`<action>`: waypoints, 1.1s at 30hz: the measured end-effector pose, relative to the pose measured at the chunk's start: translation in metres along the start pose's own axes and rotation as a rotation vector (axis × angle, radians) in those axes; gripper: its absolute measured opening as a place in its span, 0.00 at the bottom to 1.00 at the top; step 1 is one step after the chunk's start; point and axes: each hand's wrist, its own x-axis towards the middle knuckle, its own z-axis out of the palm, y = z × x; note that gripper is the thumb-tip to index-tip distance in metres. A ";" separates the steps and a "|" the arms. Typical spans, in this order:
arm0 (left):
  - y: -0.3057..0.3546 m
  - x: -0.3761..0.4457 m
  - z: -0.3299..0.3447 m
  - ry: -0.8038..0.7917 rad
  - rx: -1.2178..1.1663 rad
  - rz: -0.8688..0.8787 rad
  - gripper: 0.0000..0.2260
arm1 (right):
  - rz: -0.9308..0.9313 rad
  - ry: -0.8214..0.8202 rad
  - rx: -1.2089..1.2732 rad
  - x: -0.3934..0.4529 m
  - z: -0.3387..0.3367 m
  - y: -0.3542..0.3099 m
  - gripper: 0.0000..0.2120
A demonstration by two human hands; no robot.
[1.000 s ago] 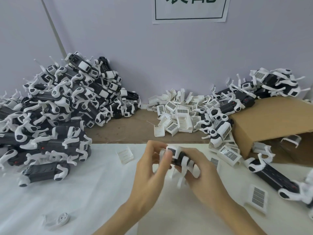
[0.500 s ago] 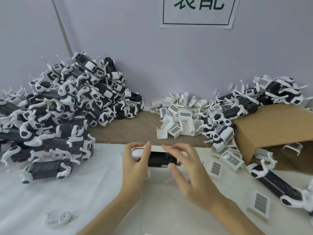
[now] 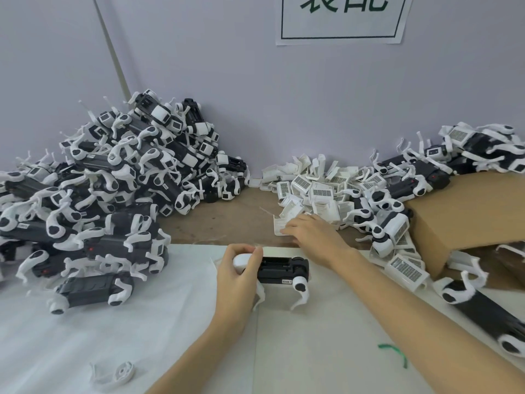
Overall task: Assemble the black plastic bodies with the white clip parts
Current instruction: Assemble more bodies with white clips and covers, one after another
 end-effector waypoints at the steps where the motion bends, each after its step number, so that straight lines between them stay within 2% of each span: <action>1: 0.000 0.000 0.000 -0.002 0.001 0.001 0.07 | -0.007 0.011 -0.039 0.000 0.002 0.002 0.19; 5: 0.000 -0.001 0.002 -0.018 -0.006 -0.014 0.07 | -0.003 0.061 -0.064 -0.003 0.004 0.004 0.09; 7: 0.000 -0.002 0.002 -0.017 -0.015 -0.019 0.07 | 0.023 0.088 0.036 -0.009 0.003 0.001 0.07; 10: 0.000 -0.002 0.002 -0.017 -0.010 -0.016 0.07 | 0.211 0.224 0.409 -0.023 -0.007 -0.012 0.01; 12: 0.000 -0.003 0.002 -0.019 0.001 -0.007 0.08 | 0.409 0.326 0.728 -0.032 -0.019 -0.020 0.02; 14: 0.001 -0.003 0.002 -0.023 0.006 -0.006 0.08 | 0.559 0.360 1.009 -0.041 -0.031 -0.023 0.03; 17: 0.002 -0.004 0.003 -0.022 -0.013 -0.024 0.09 | 0.607 0.335 1.428 -0.060 -0.045 -0.029 0.04; 22: 0.002 -0.004 0.003 -0.034 -0.028 -0.025 0.09 | 0.639 0.464 1.967 -0.091 -0.054 -0.039 0.04; 26: 0.003 -0.007 0.002 -0.073 -0.025 0.000 0.10 | 0.725 0.552 2.058 -0.104 -0.053 -0.046 0.13; 30: 0.005 -0.012 0.002 -0.123 0.027 0.073 0.11 | 0.662 0.429 1.993 -0.104 -0.064 -0.056 0.14; 33: 0.006 -0.014 0.003 -0.135 0.065 0.096 0.10 | 0.649 0.425 1.982 -0.103 -0.067 -0.061 0.13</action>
